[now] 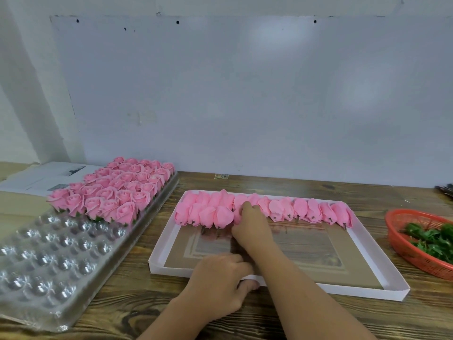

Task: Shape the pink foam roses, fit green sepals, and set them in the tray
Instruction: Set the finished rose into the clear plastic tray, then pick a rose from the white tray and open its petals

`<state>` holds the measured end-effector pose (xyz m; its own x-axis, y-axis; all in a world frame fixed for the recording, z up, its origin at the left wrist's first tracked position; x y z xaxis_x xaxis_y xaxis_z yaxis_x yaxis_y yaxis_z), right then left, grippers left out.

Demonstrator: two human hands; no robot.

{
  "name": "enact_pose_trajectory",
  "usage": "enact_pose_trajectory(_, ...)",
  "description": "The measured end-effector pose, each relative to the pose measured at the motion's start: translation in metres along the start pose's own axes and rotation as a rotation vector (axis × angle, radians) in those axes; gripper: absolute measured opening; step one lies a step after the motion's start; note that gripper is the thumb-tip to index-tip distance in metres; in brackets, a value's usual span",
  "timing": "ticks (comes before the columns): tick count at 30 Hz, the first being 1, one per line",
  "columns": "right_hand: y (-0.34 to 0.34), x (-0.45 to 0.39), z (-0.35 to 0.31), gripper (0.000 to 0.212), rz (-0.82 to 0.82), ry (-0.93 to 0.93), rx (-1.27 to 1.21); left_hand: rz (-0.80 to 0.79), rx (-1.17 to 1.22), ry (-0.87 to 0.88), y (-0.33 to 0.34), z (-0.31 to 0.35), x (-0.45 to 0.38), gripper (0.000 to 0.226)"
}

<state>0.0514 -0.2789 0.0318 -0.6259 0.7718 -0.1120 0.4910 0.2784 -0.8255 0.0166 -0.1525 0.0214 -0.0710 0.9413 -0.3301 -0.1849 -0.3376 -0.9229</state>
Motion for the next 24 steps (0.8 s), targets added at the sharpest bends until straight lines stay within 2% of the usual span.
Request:
enact_pose_trajectory(8, -0.001, 0.001, -0.002, 0.023, -0.010, -0.041, -0.033, -0.010, 0.009, -0.011, -0.001, 0.000, 0.000, 0.042)
enact_pose_trajectory(14, -0.027, 0.011, 0.019, 0.014, 0.001, 0.045, -0.275, -0.001, -0.008, -0.035, -0.002, -0.001, 0.002, 0.047)
enact_pose_trajectory(16, -0.038, 0.018, 0.032, 0.014, -0.024, 0.098, -0.428, 0.036, 0.039, -0.061, -0.008, -0.001, 0.003, 0.049)
enact_pose_trajectory(18, -0.043, 0.030, 0.046, 0.017, -0.100, 0.174, -0.687, 0.066, 0.152, -0.110, -0.013, -0.003, 0.004, 0.050)
enact_pose_trajectory(20, -0.042, 0.046, 0.047, 0.012, -0.236, 0.207, -0.962, 0.111, 0.243, -0.167, -0.017, -0.007, 0.006, 0.048)
enact_pose_trajectory(24, -0.033, 0.079, 0.040, 0.030, -0.503, 0.255, -1.412, 0.139, 0.350, -0.299, -0.018, -0.018, 0.006, 0.033)
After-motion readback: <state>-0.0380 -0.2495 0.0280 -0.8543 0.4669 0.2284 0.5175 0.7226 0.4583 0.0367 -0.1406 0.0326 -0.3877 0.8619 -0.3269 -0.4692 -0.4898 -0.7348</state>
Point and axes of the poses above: each hand's wrist, its own x-axis away from the middle knuckle, its own y-axis out of the palm, z = x × y, the point moved 10 cm from there along -x, towards the middle knuckle, and after that the axes turned 6 degrees about y, right-handed, at the moved point
